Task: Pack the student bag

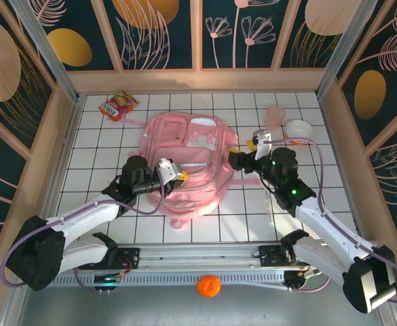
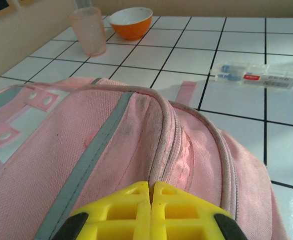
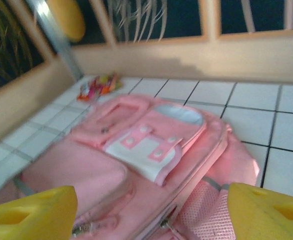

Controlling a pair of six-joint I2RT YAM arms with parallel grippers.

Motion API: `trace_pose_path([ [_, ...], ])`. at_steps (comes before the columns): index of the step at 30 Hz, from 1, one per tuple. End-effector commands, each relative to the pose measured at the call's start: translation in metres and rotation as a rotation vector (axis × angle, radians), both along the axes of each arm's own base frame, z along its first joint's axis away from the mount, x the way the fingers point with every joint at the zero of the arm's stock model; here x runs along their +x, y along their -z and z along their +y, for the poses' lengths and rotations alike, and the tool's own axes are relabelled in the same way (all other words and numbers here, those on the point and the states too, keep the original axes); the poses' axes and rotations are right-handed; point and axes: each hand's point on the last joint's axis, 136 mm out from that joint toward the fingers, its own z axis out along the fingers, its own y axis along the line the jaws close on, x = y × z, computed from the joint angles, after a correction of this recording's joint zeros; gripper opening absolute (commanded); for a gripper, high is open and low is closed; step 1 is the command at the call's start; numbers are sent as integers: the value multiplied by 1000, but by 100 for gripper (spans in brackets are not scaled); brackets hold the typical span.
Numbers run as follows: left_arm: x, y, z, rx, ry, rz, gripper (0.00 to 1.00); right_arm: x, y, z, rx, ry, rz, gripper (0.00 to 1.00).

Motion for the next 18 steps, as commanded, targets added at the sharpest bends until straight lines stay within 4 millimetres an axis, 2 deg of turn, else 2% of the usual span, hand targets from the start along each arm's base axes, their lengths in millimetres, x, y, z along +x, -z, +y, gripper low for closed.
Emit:
trace_pose_path([
  [1,-8,-30,-9,-107,69,-64,0,-15,-3,29,-134,-270,-79,78],
  [6,-8,-27,-9,-91,74,-65,0,-17,33,49,-323,-522,-106,73],
  [12,-7,-21,-7,-56,69,-68,0,-11,78,52,-549,-739,-127,65],
  [15,-7,-18,-7,-47,74,-61,0,-12,85,61,-543,-831,-114,63],
  [18,-8,-19,-8,-50,81,-68,0,-10,81,71,-490,-871,-114,62],
])
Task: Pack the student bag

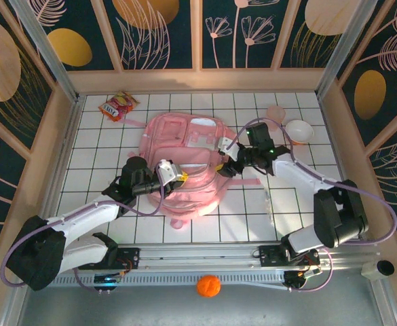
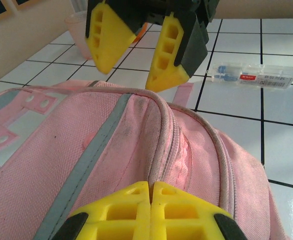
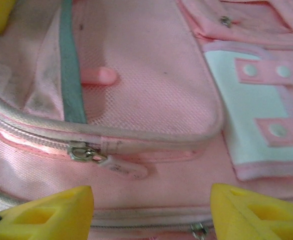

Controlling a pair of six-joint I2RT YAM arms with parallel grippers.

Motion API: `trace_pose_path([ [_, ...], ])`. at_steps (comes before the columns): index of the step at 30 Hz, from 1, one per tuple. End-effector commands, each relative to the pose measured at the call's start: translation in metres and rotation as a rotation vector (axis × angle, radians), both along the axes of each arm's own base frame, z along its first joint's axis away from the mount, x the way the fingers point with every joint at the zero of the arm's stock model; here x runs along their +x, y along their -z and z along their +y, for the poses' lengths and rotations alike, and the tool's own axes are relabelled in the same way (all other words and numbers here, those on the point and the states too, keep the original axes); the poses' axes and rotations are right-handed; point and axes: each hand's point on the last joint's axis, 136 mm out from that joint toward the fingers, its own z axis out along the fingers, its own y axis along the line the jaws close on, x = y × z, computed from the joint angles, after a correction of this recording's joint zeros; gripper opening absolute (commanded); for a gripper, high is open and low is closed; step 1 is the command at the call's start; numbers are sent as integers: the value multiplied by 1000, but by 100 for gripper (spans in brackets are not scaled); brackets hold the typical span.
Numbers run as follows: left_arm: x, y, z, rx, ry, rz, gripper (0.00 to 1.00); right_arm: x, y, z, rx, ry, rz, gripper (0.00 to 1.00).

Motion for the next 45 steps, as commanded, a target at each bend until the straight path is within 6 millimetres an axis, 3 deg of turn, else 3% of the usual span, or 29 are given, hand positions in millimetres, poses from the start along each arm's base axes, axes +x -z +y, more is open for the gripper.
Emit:
trace_pose_path([
  [1,-6,-21,-8,-55,70,-57,0,-12,-12,11,46,-140,-9,62],
  [10,0,-25,-9,-55,55,-79,0,-27,5,18,40,-193,85,60],
  [16,-1,-34,-13,-81,81,-86,0,-26,5,22,66,-154,168,60],
  [22,-7,-38,-16,-98,116,-99,0,-21,4,27,81,-133,143,60],
  [32,7,-32,-11,-69,39,-94,0,-48,-10,22,107,-174,191,48],
  [38,11,-35,-13,-66,33,-103,0,-51,-15,21,108,-169,201,43],
  [45,9,-38,-14,-74,45,-106,0,-45,-3,23,102,-152,234,38],
])
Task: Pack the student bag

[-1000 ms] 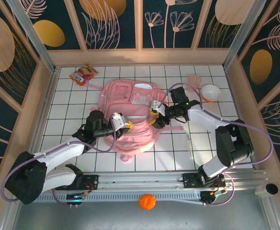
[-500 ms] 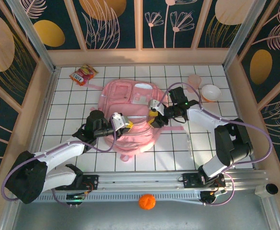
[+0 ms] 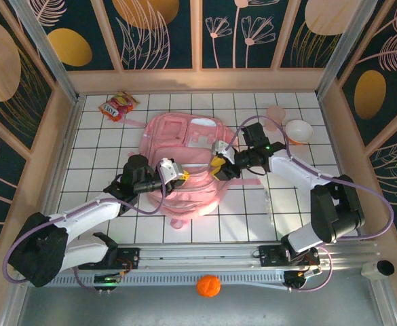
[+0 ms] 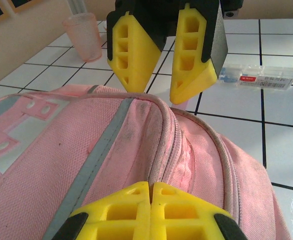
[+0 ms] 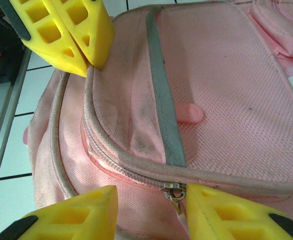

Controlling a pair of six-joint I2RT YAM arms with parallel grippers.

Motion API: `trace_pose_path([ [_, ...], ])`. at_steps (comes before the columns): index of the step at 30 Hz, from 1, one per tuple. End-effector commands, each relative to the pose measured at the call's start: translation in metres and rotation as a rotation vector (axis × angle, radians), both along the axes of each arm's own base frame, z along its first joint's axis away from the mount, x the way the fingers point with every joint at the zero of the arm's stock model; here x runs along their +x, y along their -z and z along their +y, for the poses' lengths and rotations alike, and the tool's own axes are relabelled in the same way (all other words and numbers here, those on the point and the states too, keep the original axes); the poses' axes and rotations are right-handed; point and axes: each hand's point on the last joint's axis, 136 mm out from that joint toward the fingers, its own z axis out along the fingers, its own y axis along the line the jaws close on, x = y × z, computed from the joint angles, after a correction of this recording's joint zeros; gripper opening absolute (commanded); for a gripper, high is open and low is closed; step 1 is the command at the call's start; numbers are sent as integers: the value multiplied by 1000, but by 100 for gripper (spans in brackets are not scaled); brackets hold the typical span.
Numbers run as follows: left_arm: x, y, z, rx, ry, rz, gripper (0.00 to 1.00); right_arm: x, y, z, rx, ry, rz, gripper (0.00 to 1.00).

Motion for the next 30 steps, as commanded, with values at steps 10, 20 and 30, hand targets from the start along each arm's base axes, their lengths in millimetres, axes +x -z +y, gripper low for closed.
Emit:
trace_pose_path([
  [10,9,-42,-9,-95,12,-97,0,-5,17,-1,-33,6,110,20],
  [20,24,-40,-3,-68,-78,-102,0,-25,-17,7,58,12,171,0],
  [30,20,-40,-7,-76,-45,-90,0,-20,-7,-8,31,187,213,0],
])
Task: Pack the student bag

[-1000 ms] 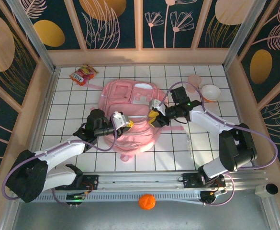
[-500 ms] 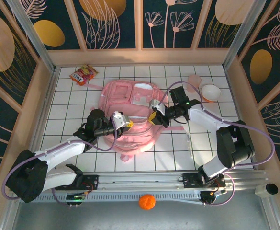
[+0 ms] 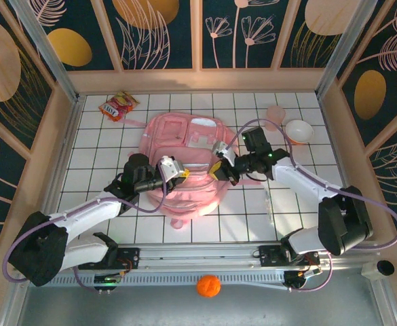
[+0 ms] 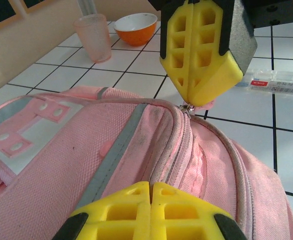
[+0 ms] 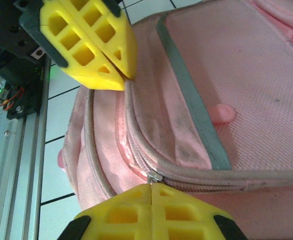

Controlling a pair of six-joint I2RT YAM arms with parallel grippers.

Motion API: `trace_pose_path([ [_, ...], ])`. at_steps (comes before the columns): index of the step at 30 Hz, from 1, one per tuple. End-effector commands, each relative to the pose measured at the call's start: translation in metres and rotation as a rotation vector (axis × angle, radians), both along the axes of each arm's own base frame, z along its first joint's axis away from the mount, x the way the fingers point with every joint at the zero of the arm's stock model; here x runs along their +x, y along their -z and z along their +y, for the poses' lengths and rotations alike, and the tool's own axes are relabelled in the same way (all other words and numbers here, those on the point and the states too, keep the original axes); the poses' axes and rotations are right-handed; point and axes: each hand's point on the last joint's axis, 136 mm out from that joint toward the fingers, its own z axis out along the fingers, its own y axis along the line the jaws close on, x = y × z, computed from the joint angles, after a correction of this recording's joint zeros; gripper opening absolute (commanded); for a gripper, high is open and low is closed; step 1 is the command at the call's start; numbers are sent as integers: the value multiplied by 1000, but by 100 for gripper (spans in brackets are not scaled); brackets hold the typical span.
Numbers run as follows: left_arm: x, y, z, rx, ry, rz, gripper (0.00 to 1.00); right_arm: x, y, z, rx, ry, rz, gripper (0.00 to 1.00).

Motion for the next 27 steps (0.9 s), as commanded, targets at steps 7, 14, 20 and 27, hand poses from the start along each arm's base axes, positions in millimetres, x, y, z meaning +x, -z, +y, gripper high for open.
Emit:
trace_pose_path([
  [7,9,-37,-6,-76,-1,-87,0,4,13,-8,1,79,85,6],
  [14,7,-38,-7,-81,12,-86,0,5,32,-7,-20,58,92,11],
  [20,7,-38,-7,-80,11,-89,0,3,32,-6,-13,47,92,23],
  [27,8,-38,-7,-90,7,-84,0,-2,38,-9,-35,47,98,16],
])
